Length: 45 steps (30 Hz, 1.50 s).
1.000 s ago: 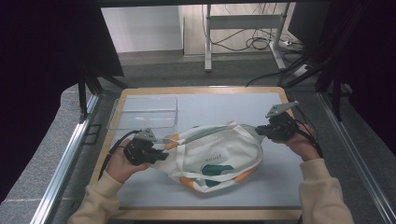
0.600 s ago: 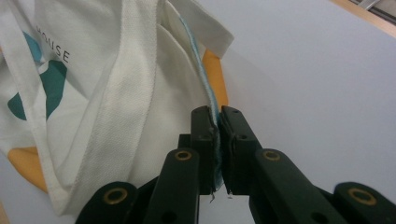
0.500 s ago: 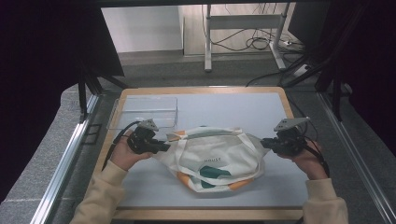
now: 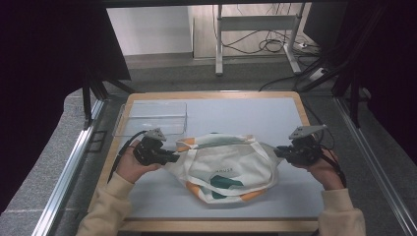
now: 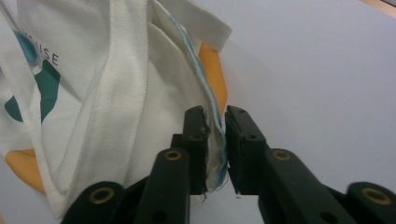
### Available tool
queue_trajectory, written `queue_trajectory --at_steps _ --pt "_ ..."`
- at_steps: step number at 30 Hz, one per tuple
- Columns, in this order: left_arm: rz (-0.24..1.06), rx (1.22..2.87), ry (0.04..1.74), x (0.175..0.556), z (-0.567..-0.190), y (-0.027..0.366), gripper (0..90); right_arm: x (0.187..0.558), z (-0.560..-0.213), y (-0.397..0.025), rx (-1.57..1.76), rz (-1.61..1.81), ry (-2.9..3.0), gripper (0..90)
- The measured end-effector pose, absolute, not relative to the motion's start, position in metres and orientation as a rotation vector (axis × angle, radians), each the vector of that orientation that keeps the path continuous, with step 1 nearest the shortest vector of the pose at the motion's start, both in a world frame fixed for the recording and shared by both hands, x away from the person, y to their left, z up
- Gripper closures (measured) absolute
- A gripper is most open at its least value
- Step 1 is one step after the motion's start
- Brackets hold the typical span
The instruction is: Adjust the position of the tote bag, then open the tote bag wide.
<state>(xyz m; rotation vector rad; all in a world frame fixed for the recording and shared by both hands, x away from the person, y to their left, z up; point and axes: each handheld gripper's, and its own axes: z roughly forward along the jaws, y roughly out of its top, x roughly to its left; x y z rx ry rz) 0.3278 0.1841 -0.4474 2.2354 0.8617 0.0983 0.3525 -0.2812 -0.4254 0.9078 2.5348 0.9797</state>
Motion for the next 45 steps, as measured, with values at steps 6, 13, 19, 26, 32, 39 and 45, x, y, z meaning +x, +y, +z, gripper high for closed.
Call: queue_trajectory --at_steps 6,13,19,26,32,39,45 --pt "0.155 2.212 0.802 0.319 -0.431 0.187 43.4 0.351 -0.423 -0.286 0.954 1.034 2.444 32.3" --pt "0.202 2.172 0.801 0.313 -0.42 0.189 36.2 0.345 -0.409 -0.289 1.004 1.109 2.334 26.3" --pt "0.21 2.152 0.77 0.312 -0.419 0.188 33.1 0.338 -0.398 -0.275 0.951 1.155 2.335 26.4" --pt "0.232 2.141 0.772 0.31 -0.418 0.189 32.8 0.336 -0.393 -0.25 0.881 1.206 2.355 26.6" --pt "0.242 2.109 0.774 0.317 -0.415 0.186 33.7 0.335 -0.399 -0.241 0.873 1.198 2.376 26.5" --pt "0.242 2.105 0.724 0.327 -0.408 0.172 33.7 0.329 -0.404 -0.244 0.903 1.191 2.37 25.9" --pt "0.223 2.129 0.699 0.34 -0.408 0.161 34.7 0.329 -0.401 -0.245 0.911 1.2 2.351 25.9"
